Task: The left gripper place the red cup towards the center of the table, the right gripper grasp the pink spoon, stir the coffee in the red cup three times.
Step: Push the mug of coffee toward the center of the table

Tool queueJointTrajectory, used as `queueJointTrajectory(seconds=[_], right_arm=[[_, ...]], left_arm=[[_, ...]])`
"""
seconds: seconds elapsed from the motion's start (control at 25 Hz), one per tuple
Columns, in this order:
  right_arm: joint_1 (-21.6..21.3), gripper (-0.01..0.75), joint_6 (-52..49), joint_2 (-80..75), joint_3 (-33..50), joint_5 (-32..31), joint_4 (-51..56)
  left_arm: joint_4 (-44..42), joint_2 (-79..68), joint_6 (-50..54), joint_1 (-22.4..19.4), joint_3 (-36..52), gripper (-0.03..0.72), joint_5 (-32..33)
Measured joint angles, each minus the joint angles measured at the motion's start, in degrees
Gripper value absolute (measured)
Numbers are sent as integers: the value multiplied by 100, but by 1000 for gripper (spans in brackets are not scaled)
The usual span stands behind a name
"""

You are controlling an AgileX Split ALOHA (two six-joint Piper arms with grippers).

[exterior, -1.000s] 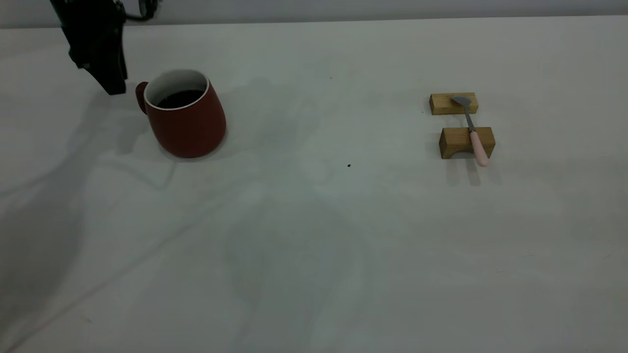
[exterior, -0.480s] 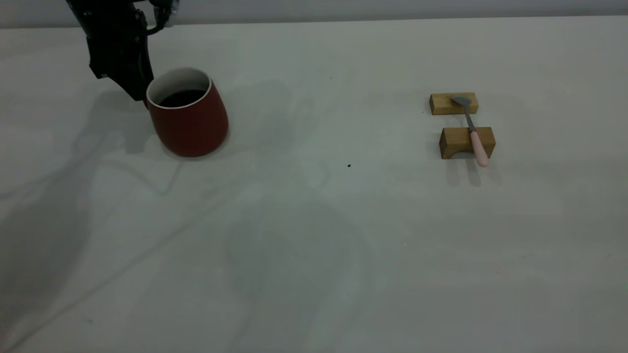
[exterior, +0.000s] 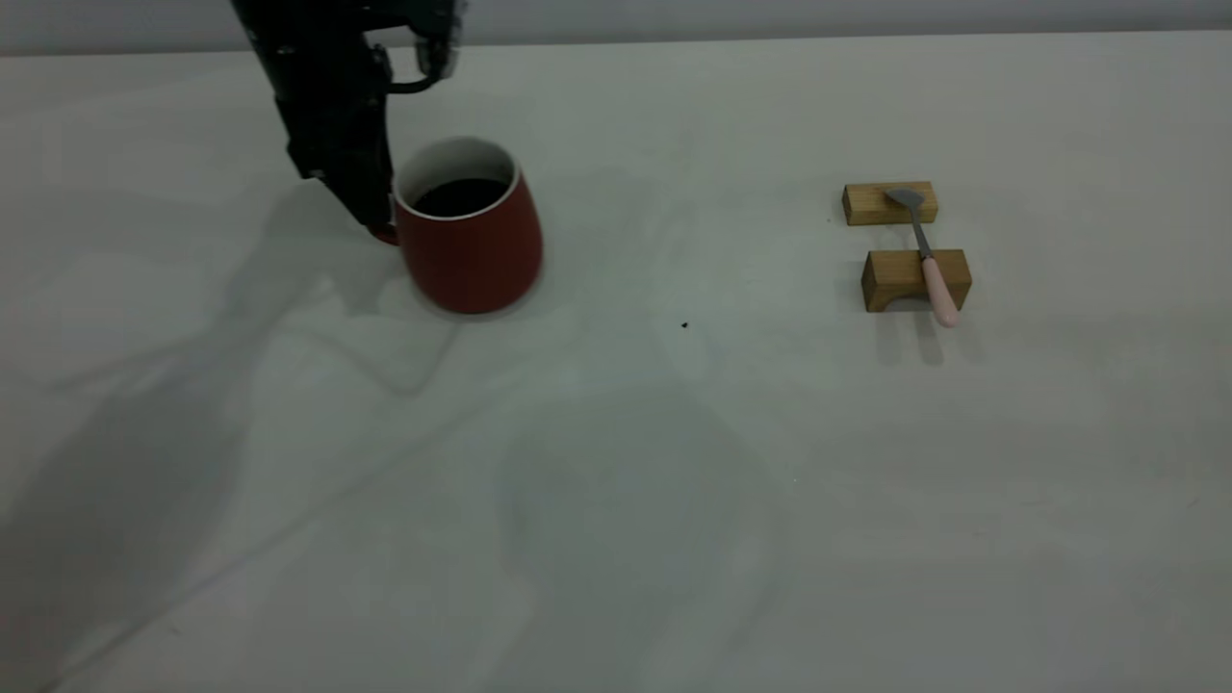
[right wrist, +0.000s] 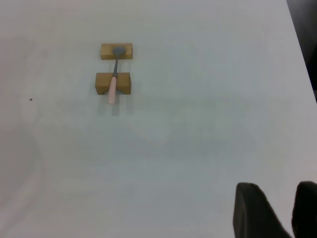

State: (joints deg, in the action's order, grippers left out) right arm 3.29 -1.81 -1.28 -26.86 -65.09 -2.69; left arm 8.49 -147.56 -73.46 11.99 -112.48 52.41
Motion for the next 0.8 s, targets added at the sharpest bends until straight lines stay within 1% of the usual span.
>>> queueJointTrajectory(seconds=[0.28, 0.48, 0.64, 0.8], right_arm=[[0, 237, 0, 0, 0, 0, 0], [0, 237, 0, 0, 0, 0, 0], [0, 237, 0, 0, 0, 0, 0], [0, 237, 0, 0, 0, 0, 0]], left_arm=[[124, -5, 549, 414, 0, 355, -403], [303, -5, 644, 704, 0, 355, -595], [630, -18, 638, 819, 0, 355, -729], [632, -19, 638, 856, 0, 355, -788]])
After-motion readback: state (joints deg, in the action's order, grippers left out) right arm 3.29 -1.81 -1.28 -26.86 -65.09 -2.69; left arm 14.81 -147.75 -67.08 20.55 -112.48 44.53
